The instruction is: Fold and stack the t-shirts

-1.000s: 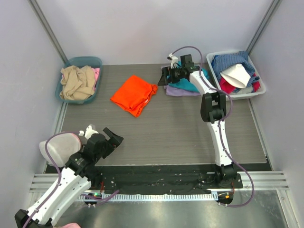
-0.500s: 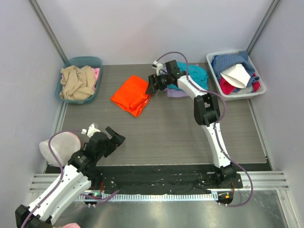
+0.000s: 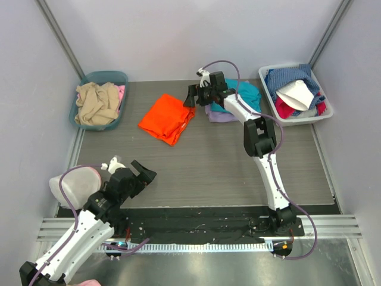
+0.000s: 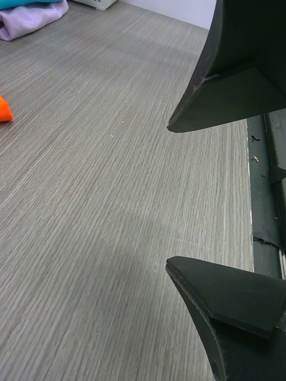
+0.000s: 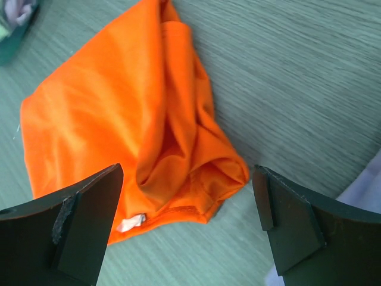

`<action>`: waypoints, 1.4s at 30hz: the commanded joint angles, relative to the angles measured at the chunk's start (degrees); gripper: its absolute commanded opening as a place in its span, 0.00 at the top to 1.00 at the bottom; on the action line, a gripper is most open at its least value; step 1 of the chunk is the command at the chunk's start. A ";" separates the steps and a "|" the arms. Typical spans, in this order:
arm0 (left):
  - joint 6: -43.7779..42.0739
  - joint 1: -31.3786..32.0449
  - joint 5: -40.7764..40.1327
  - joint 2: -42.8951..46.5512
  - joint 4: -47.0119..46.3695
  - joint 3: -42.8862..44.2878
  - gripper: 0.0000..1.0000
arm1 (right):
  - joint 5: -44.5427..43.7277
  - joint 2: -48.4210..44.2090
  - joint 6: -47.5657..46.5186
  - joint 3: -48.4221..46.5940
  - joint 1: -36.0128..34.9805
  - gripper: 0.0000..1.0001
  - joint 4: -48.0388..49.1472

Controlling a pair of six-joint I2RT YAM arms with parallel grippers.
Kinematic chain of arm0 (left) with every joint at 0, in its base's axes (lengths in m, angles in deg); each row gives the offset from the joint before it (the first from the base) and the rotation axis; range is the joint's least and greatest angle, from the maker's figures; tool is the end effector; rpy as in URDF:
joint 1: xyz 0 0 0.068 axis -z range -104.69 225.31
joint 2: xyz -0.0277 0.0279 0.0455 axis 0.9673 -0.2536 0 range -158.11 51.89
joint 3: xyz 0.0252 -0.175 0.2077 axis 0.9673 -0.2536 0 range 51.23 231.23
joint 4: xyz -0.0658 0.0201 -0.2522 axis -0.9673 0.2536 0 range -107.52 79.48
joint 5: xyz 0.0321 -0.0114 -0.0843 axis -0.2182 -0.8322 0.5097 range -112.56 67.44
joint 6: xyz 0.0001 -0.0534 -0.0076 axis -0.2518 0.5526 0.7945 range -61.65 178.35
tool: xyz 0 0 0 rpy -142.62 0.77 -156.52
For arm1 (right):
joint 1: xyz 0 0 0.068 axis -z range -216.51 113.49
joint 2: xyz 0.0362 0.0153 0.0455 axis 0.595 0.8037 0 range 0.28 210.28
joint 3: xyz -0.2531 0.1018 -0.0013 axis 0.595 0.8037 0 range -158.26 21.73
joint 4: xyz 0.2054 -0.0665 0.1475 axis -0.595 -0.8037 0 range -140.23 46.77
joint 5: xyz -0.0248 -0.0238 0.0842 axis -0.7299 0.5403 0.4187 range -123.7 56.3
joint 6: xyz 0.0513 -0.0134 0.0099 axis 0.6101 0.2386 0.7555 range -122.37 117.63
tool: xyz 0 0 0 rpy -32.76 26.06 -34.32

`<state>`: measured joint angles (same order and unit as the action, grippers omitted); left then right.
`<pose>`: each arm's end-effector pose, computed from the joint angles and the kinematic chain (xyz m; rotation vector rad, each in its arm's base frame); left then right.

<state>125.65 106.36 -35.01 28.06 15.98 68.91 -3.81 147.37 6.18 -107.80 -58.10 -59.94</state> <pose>0.1000 -0.0514 0.1841 -0.8383 2.1771 -0.6625 0.5328 0.2298 0.1812 -0.5543 2.1353 0.8633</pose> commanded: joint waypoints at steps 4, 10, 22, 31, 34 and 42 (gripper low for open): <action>-0.07 0.07 -0.82 0.28 -1.15 -0.62 0.10 | -0.54 3.20 1.64 -1.86 -0.48 0.00 2.03; 0.10 0.07 -1.09 1.07 -0.71 -0.97 0.09 | 1.31 4.53 1.37 -1.86 -1.53 0.00 0.72; 0.19 0.07 -1.44 3.62 1.48 0.43 0.09 | -2.10 -5.81 5.85 12.70 -4.69 0.99 4.29; -0.25 -0.02 -2.76 6.34 7.01 4.12 0.09 | -29.59 -26.57 32.45 46.72 -14.62 0.99 15.04; -0.25 0.07 -3.46 7.83 9.03 5.00 0.09 | -35.32 -30.27 41.70 53.41 -17.87 0.98 14.87; -0.07 -0.02 -4.34 10.74 11.85 5.80 0.09 | -43.51 -39.85 40.85 60.27 -21.57 0.00 12.84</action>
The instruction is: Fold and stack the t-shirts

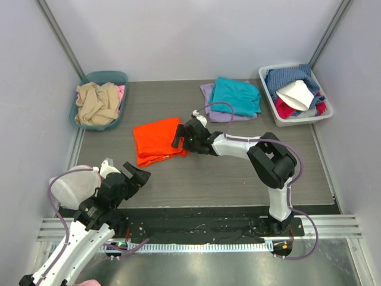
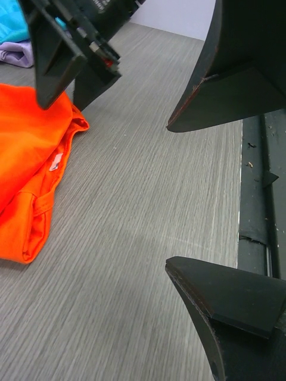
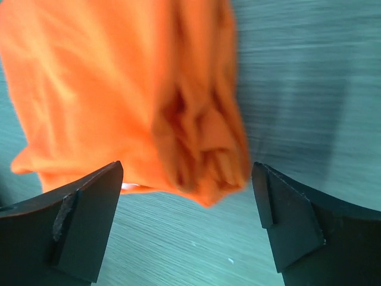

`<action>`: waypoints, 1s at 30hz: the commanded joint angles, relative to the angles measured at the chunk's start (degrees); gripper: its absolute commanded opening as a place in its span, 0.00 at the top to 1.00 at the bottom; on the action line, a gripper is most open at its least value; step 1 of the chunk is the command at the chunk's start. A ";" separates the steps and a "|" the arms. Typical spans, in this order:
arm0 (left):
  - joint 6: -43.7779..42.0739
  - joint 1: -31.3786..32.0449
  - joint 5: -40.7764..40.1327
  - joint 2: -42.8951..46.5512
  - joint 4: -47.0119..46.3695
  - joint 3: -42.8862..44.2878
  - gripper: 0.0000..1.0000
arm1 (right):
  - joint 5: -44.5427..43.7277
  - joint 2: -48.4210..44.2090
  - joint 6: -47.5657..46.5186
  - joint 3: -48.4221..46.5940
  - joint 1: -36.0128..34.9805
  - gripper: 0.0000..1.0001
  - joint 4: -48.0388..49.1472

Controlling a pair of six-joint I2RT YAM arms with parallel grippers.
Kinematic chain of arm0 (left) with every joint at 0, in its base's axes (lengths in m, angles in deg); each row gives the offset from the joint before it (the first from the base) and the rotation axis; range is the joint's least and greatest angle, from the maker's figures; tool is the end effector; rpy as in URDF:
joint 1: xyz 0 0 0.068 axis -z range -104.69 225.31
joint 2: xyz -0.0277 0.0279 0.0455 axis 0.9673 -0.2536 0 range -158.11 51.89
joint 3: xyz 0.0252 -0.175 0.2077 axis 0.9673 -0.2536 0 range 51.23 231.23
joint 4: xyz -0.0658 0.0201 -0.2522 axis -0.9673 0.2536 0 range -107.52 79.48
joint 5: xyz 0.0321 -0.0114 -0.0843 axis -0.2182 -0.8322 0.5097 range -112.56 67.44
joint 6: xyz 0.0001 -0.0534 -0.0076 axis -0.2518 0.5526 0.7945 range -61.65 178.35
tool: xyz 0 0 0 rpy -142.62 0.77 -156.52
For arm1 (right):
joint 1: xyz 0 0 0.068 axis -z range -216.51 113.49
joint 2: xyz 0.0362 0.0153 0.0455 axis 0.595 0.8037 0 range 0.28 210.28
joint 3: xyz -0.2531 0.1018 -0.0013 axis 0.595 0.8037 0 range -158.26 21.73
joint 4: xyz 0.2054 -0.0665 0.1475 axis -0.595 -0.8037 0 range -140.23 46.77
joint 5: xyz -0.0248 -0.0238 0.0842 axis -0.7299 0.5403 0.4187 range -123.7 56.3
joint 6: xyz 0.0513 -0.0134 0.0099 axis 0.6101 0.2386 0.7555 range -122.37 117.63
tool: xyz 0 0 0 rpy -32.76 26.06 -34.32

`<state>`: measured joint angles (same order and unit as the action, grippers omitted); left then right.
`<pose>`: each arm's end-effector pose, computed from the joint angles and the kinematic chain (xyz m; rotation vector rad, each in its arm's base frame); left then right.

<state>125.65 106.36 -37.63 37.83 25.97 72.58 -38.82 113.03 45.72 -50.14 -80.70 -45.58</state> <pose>0.0790 -0.0369 0.2041 -0.8457 2.0969 -0.6710 0.3080 0.2949 0.1670 0.1297 2.4258 0.6822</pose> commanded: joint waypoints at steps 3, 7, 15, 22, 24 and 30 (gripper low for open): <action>-0.16 0.07 -1.54 0.62 1.61 2.12 0.09 | -6.32 -6.32 -3.35 2.80 3.04 0.00 -0.82; -0.60 0.06 -1.54 -1.22 0.99 2.82 0.09 | -2.18 -3.16 -8.97 1.04 6.47 0.00 -0.20; -0.86 0.06 -1.89 -2.02 0.46 3.27 0.09 | 12.06 6.06 -14.34 -5.46 11.84 0.00 0.06; -0.60 0.07 -1.80 -1.23 1.16 3.35 0.09 | 20.59 7.22 -12.51 -4.77 12.19 0.00 3.83; -0.60 -0.02 -1.80 -0.96 1.25 3.35 0.09 | 22.96 7.05 -11.80 -4.41 12.10 0.00 4.54; -0.51 -0.02 -1.63 -0.70 1.43 3.27 0.10 | 25.86 8.54 -12.15 -4.85 11.14 0.00 2.88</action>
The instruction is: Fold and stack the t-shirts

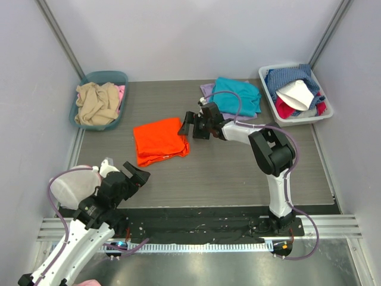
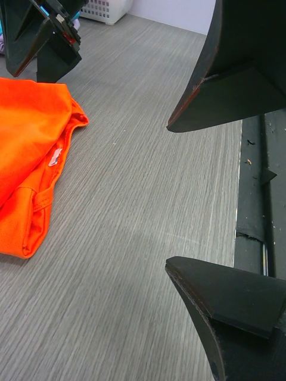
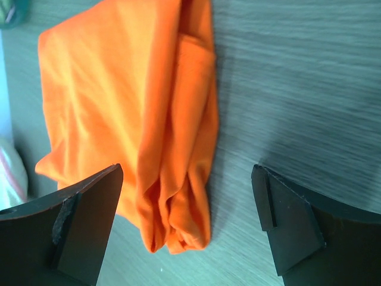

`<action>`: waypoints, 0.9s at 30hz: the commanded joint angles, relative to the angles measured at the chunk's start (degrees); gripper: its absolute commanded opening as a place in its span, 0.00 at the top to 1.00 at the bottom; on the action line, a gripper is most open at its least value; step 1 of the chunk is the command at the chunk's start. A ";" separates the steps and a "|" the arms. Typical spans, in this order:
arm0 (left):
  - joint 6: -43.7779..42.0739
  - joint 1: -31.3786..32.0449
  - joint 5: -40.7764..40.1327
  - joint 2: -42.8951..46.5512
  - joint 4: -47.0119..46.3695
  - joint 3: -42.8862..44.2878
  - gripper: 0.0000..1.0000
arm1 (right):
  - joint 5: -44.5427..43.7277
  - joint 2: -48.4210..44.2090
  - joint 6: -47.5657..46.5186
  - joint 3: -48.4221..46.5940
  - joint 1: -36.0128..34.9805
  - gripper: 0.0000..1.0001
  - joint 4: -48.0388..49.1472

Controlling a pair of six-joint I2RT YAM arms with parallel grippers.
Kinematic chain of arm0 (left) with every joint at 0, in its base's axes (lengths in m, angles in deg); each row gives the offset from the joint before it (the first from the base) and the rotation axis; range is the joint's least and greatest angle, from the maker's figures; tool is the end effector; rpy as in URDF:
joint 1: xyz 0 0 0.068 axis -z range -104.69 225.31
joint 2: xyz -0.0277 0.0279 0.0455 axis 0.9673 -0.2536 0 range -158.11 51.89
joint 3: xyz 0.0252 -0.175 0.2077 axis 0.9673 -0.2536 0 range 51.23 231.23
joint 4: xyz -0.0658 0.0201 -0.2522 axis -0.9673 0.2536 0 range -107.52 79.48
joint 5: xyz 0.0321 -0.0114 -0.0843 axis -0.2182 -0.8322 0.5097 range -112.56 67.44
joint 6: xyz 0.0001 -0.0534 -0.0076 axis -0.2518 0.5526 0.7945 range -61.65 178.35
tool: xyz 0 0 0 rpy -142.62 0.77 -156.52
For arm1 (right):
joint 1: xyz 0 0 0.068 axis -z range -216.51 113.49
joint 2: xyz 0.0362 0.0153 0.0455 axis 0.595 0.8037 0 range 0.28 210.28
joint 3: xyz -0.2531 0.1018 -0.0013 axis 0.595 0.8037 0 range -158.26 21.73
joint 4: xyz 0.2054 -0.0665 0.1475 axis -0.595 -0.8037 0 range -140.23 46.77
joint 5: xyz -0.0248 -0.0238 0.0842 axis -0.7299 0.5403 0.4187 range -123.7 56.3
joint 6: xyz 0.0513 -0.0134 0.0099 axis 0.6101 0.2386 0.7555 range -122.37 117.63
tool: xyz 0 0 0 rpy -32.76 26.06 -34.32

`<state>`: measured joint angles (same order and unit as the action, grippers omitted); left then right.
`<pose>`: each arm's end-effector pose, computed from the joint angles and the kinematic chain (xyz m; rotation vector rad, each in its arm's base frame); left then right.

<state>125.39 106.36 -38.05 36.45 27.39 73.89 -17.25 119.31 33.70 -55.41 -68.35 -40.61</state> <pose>0.0791 -0.0366 0.2078 -0.8469 2.1158 -0.6406 0.3807 0.2482 0.1570 -0.0757 2.4029 0.9228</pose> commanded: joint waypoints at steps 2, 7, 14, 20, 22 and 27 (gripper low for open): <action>-0.16 0.06 -1.13 0.85 -0.08 1.69 0.10 | 4.91 3.41 -0.13 -0.02 -2.08 0.00 -2.26; -0.07 -0.02 -1.30 1.38 0.36 1.78 0.10 | 5.26 5.52 0.22 -1.60 -4.11 0.00 -2.26; -0.07 0.07 -1.83 2.52 1.50 2.04 0.09 | 6.40 8.68 0.75 -3.97 -5.17 0.00 -2.17; 0.02 0.07 -2.00 2.52 1.59 2.13 0.09 | 7.54 10.88 0.31 -5.21 -5.25 0.37 -3.74; 0.01 0.07 -2.00 2.35 1.50 2.04 0.09 | 8.07 12.10 -0.21 -5.99 -5.17 0.59 -3.93; 0.01 -0.02 -2.00 2.17 1.41 2.13 0.09 | 8.78 14.39 -1.62 -8.90 -4.91 0.99 -5.60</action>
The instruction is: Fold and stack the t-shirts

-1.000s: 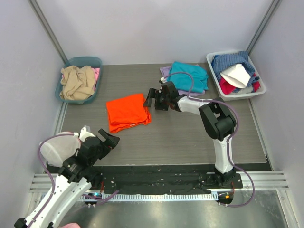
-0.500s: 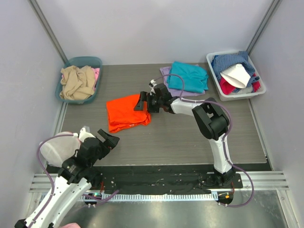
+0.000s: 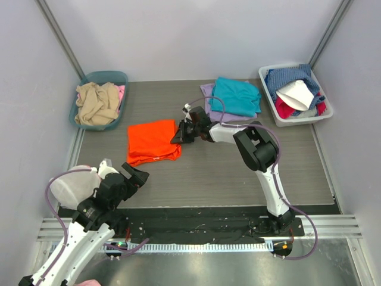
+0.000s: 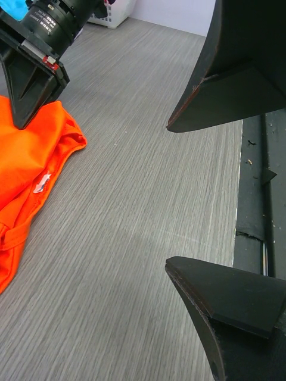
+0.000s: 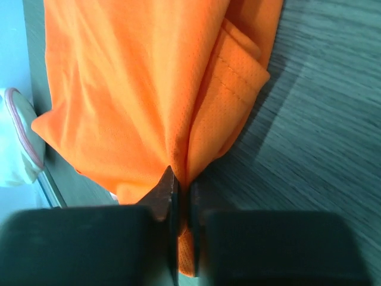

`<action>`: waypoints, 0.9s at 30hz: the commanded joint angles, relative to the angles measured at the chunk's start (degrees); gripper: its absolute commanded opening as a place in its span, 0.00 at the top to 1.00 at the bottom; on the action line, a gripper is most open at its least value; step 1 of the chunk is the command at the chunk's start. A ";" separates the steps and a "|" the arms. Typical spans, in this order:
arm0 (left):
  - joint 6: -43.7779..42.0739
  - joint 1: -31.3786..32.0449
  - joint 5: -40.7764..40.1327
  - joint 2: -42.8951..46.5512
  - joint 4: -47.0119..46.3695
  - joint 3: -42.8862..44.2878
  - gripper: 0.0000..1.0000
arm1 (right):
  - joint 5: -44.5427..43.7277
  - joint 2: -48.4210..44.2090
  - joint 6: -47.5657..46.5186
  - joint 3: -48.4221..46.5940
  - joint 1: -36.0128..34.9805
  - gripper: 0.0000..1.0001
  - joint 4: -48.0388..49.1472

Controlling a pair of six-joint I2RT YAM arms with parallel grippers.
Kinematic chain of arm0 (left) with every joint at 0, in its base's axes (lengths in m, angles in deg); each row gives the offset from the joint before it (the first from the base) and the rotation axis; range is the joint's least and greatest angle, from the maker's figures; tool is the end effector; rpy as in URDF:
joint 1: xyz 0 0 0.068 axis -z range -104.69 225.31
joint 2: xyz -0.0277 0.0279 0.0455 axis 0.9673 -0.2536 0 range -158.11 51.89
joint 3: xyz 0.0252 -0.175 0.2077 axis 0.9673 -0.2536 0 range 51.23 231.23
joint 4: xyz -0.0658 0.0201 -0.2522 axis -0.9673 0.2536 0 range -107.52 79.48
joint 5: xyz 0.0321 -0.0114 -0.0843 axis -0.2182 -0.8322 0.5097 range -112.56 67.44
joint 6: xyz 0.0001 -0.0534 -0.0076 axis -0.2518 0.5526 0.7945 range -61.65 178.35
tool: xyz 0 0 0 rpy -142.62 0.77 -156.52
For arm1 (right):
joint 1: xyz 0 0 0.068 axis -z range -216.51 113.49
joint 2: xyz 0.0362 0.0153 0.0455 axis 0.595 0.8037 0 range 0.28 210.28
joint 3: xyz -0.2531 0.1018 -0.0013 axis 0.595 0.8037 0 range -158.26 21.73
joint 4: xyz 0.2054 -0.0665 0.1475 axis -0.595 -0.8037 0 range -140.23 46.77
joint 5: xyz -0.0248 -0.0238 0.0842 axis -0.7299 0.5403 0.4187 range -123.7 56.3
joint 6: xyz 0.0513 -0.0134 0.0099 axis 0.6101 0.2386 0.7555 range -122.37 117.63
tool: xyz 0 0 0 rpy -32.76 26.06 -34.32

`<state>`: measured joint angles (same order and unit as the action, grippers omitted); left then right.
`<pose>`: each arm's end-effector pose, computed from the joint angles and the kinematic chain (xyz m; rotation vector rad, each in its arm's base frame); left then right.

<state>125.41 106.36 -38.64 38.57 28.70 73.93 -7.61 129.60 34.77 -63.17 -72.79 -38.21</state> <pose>0.0750 -0.0337 0.2085 -0.8491 2.0965 -0.6438 0.3827 0.3002 0.1218 -0.2495 2.4485 1.1458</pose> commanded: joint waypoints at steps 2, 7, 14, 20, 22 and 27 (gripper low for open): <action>-0.01 0.07 -1.50 0.23 0.28 2.00 0.09 | -1.21 4.98 -4.79 -3.50 0.06 0.99 -9.92; -0.09 0.06 -1.24 0.31 0.10 1.74 0.09 | -13.41 6.91 -13.49 -17.61 2.25 0.99 -19.94; -0.18 -0.02 -1.50 -0.39 -0.34 1.03 0.09 | -29.42 20.17 -23.61 -49.18 6.38 0.99 -34.00; 0.17 0.07 -1.15 -0.48 -0.95 -0.02 0.09 | -35.83 23.35 -22.30 -58.54 10.42 0.99 -31.31; 0.26 0.06 -1.15 -0.30 -1.13 -0.46 0.09 | -36.45 20.64 -21.77 -55.56 11.13 0.99 -29.20; 0.69 0.07 -1.06 0.23 -1.39 -1.43 0.09 | -34.45 17.29 -22.29 -54.74 11.66 0.99 -25.93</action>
<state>125.48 106.36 -38.64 38.42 28.61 73.15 -40.83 153.53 13.94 -116.98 -60.04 -67.06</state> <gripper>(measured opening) 0.908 0.073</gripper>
